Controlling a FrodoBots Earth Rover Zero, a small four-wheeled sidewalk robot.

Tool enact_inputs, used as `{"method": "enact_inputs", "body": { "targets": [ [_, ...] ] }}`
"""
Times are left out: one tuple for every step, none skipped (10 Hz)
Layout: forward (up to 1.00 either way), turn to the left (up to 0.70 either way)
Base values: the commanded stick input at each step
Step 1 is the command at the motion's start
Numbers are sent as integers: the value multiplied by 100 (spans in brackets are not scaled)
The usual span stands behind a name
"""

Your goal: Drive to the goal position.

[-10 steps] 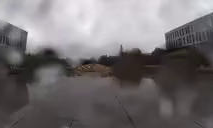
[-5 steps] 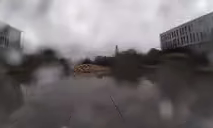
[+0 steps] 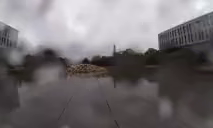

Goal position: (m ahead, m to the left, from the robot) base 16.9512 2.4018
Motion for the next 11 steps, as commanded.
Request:
{"method": "enact_inputs", "body": {
  "targets": [
    [100,0],
    [100,0],
    [100,0],
    [100,0],
    [100,0],
    [100,0],
    [100,0],
    [100,0],
    [100,0],
    [100,0],
    [100,0]
  ]
}}
